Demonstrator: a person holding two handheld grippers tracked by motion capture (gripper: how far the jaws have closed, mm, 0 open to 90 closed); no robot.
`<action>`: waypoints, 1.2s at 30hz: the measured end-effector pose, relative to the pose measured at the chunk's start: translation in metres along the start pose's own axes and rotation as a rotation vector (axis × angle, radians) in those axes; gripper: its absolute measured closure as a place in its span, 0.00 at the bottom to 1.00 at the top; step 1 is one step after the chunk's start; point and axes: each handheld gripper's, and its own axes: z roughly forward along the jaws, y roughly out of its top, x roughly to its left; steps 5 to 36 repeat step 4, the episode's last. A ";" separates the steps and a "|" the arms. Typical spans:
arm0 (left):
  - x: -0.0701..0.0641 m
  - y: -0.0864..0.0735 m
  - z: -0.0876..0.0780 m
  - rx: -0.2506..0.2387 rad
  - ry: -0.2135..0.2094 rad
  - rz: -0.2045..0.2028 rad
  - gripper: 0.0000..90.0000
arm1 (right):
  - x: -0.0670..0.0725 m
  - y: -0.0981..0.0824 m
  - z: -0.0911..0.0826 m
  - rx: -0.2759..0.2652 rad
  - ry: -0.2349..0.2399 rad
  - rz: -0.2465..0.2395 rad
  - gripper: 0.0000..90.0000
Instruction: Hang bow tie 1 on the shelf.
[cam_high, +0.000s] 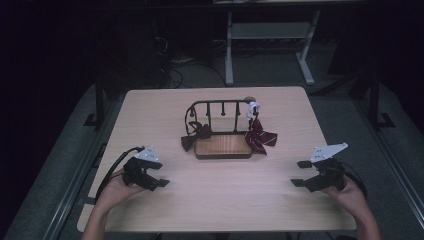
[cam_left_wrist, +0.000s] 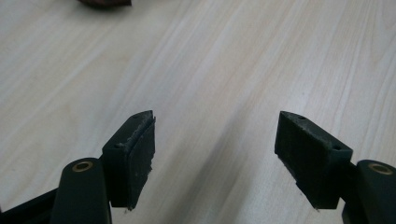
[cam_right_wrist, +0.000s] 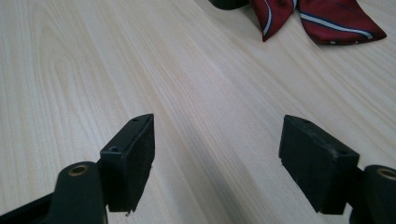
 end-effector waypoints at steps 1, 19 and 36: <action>0.000 -0.001 0.001 0.005 0.004 0.003 0.31 | 0.000 0.000 0.000 -0.001 0.001 -0.005 0.29; -0.001 -0.004 0.001 0.000 0.007 0.001 0.31 | 0.002 0.000 0.001 -0.007 0.002 -0.003 0.29; -0.001 -0.004 0.001 0.000 0.007 0.001 0.31 | 0.002 0.000 0.001 -0.007 0.002 -0.003 0.29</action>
